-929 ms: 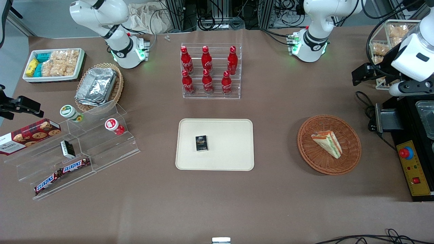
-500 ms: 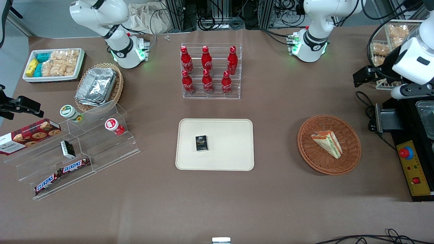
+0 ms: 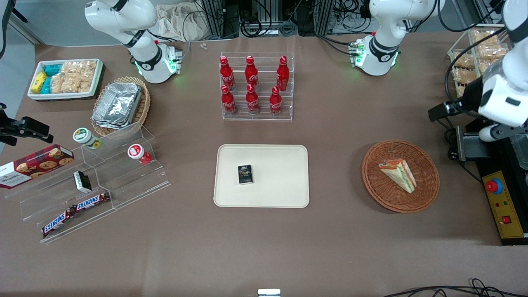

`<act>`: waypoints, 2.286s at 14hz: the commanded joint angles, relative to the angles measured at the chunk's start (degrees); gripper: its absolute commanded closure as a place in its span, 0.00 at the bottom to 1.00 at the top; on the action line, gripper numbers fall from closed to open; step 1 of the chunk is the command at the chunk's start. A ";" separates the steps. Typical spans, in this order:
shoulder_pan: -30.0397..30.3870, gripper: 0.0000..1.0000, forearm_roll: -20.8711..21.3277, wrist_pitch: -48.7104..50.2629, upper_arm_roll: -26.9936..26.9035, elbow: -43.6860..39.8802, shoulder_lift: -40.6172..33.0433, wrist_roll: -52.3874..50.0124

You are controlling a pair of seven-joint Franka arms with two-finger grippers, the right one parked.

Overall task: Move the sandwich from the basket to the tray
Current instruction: 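Move the left gripper down over the sandwich in the wicker basket, then lower the open left gripper around the sandwich and close it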

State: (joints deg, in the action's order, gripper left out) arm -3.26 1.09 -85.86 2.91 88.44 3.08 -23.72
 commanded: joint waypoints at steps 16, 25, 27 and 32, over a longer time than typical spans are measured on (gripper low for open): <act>0.71 0.00 -0.47 -35.41 0.16 21.76 13.70 -23.56; 2.21 0.00 0.06 -46.93 0.08 26.34 19.32 -26.73; 2.21 0.00 0.06 -48.25 0.08 26.34 20.20 -26.90; 3.17 0.53 0.14 -48.35 0.08 26.26 20.73 -26.82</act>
State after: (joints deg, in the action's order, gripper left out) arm -0.84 0.95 -133.15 2.77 114.02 24.22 -49.66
